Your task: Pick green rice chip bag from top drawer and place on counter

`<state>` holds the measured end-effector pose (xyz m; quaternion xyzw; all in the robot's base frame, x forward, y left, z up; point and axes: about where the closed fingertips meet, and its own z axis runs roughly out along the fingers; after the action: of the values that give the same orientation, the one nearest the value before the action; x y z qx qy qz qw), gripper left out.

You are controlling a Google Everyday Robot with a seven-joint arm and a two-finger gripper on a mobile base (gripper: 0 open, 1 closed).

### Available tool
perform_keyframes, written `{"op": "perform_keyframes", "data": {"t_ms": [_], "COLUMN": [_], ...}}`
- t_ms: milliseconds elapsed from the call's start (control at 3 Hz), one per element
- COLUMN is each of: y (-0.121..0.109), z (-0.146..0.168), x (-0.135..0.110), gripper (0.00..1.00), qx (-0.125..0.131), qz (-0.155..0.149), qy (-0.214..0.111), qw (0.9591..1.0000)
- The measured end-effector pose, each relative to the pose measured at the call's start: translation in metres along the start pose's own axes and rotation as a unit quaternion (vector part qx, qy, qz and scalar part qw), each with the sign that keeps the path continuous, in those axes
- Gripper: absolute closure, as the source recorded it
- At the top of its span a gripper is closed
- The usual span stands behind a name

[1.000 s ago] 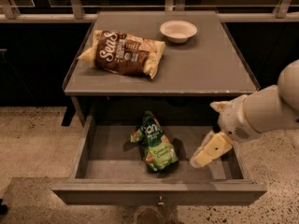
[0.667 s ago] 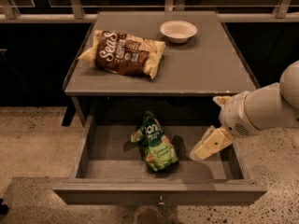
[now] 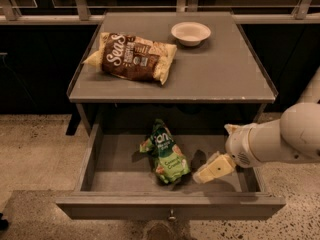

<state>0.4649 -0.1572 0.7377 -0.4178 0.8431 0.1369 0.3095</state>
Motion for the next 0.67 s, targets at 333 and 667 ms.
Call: {"op": "perform_keyframes", "data": {"t_ms": [333, 667], "y": [0.004, 0.007], "z": [0.033, 0.068], "x": [0.009, -0.007], "gripper": [0.00, 0.00], "qx": [-0.001, -0.018], "qz": [0.039, 0.047], "qy": [-0.023, -0.047], "qw": [0.9990, 0.9976]}}
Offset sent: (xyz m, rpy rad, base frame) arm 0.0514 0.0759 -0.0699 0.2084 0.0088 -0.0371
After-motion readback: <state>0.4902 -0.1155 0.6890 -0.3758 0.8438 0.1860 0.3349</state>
